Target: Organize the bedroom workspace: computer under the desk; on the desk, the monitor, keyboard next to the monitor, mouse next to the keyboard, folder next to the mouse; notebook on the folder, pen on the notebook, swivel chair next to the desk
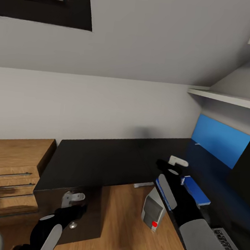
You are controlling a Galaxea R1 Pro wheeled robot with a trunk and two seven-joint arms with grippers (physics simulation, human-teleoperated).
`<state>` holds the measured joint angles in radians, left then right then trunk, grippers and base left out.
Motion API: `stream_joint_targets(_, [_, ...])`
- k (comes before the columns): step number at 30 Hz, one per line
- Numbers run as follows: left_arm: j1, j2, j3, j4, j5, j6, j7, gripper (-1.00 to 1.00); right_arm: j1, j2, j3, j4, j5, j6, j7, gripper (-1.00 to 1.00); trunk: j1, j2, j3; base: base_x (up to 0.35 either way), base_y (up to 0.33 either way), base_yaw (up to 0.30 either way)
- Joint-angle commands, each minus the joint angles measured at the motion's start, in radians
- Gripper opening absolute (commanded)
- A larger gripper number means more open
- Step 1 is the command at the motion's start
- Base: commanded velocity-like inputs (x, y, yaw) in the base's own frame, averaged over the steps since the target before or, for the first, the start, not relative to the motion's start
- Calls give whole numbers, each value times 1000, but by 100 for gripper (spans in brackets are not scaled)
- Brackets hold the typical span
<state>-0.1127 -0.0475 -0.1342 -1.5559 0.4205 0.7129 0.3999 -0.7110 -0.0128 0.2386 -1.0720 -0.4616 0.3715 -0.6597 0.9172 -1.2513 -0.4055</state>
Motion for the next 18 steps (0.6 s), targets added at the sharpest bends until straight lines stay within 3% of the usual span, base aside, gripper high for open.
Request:
stream_joint_targets(1, [-1, 0, -1, -1, 10, 2, 10, 100, -1, 4, 3, -1, -5, 5, -8, 100, -1, -1, -1, -323, 0, 150])
stream_joint_targets(10, [-1, 3, 5, 14, 4, -2, 22, 100, 1, 28, 8, 7, -4, 4, -8, 100, -1, -1, -1, -333, 0, 272])
stream_joint_targets(13, [-1, 13, 10, 44, -12, -10, 53, 100, 7, 45, 16, 8, -3, 4, -8, 100, -1, -1, -1, -334, 0, 280])
stream_joint_targets(16, [-2, 21, 12, 63, -27, -35, 94, 100, 13, 56, 38, 9, -3, 4, -8, 100, -1, -1, -2, -334, 0, 280])
stream_joint_targets(18, [-2, 26, 13, 97, -37, -84, 129, 100, 18, 64, 80, 10, -3, 3, -8, 100, -1, -1, -2, -334, 0, 262])
